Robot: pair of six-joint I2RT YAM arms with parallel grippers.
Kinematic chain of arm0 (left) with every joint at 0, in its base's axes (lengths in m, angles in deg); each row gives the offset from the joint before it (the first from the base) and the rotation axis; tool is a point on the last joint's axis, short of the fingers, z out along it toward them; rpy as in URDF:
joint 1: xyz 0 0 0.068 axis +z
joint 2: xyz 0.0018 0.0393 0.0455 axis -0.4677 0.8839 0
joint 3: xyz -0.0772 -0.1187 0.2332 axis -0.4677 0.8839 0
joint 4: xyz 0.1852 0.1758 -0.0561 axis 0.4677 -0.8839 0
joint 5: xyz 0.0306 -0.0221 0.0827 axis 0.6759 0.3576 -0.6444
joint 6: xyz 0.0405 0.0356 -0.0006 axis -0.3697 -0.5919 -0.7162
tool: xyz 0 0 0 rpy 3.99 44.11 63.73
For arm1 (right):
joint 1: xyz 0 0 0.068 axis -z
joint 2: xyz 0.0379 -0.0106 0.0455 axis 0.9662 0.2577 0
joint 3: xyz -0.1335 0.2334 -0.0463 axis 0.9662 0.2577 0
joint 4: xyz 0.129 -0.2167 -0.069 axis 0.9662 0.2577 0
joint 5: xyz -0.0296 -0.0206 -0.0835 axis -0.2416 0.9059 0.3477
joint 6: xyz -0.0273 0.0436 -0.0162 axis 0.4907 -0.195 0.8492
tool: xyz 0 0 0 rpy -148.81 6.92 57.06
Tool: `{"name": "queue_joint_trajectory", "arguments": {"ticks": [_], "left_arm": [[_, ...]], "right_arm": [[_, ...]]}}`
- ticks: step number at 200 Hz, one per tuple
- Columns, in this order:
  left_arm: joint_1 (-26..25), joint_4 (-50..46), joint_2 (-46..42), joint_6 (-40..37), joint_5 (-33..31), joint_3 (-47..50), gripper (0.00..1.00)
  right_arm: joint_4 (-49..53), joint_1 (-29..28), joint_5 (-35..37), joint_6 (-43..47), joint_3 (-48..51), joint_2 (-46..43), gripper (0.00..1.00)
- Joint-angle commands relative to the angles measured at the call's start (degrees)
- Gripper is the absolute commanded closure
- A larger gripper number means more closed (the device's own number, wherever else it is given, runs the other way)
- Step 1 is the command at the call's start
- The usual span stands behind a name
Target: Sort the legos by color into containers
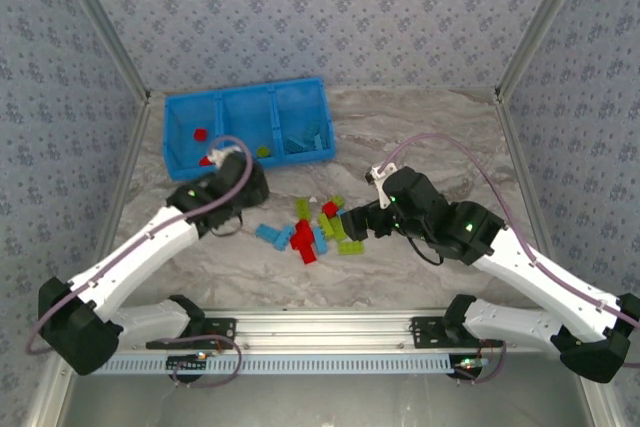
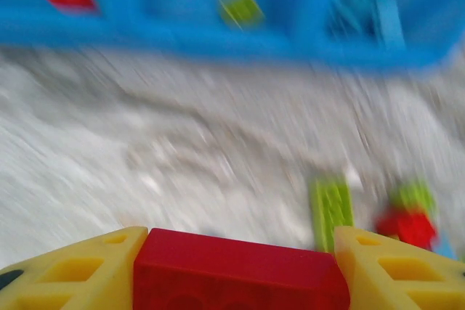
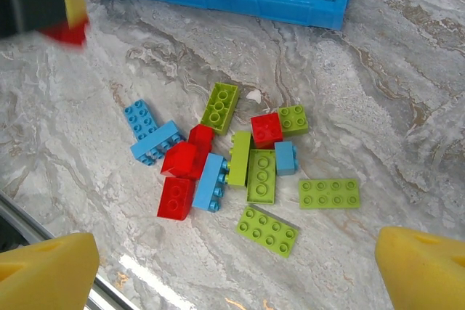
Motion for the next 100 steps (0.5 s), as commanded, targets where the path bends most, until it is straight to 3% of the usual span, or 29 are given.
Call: {"name": "queue_joint_trajectory", "arguments": {"ticks": [1, 36, 68, 100], "left_arm": [[9.4, 4.3, 4.2, -7.5, -7.0, -2.8, 0.49], [23.7, 10.7, 16.8, -9.4, -3.7, -11.6, 0.48], [31.4, 9.6, 30.4, -10.8, 5.8, -23.6, 0.44], [32.4, 8.5, 37.9, -12.8, 9.1, -33.0, 0.18]], "right_arm": [[0.8, 0.3, 1.3, -1.5, -0.6, -1.7, 0.00], [1.4, 0.2, 1.7, -2.9, 0.3, -4.3, 0.00], [3.1, 0.2, 3.5, -3.5, 1.3, -5.7, 0.00], [4.1, -0.1, 3.7, -4.4, 2.2, -5.7, 0.00]]}}
